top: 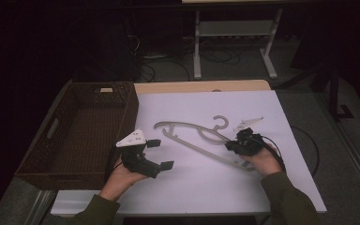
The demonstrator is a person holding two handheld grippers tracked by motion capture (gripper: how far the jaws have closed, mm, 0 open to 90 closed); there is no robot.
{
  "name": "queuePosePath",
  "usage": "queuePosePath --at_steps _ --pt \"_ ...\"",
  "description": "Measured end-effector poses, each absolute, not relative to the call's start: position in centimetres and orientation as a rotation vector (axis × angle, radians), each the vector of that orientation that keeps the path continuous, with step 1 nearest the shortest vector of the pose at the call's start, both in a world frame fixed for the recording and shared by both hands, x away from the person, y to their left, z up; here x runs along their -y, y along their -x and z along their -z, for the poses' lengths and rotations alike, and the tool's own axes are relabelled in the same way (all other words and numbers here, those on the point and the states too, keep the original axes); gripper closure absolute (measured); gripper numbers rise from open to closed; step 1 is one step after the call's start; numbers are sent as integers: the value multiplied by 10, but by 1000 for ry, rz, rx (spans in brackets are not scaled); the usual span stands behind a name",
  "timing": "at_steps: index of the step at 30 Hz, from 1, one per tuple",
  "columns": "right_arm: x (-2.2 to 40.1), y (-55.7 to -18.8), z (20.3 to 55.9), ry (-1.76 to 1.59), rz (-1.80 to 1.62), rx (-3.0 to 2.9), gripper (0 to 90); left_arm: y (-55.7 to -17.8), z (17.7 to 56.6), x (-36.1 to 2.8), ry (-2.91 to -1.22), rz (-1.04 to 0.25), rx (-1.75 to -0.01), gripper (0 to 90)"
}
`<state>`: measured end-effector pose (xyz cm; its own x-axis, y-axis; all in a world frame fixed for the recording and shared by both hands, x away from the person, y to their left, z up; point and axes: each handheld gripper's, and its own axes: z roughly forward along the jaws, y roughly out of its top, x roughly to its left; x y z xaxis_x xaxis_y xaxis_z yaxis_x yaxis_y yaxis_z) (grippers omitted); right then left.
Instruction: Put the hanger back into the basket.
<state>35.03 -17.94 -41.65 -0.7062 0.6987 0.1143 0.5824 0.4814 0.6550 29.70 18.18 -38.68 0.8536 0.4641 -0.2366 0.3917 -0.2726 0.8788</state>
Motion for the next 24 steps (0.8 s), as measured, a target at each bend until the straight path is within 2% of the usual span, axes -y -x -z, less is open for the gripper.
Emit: queuePosePath --at_steps 3,13,24 --pt "149 -360 414 -1002 -1162 -2621 717 -298 388 -183 -1902 -83 -643 0" --pt "93 -386 426 -894 -1145 -2701 688 -300 390 -187 -1898 -82 -660 0" --pt "77 -387 438 -858 -1075 -2731 753 -299 391 -187 -1899 -82 -665 0"
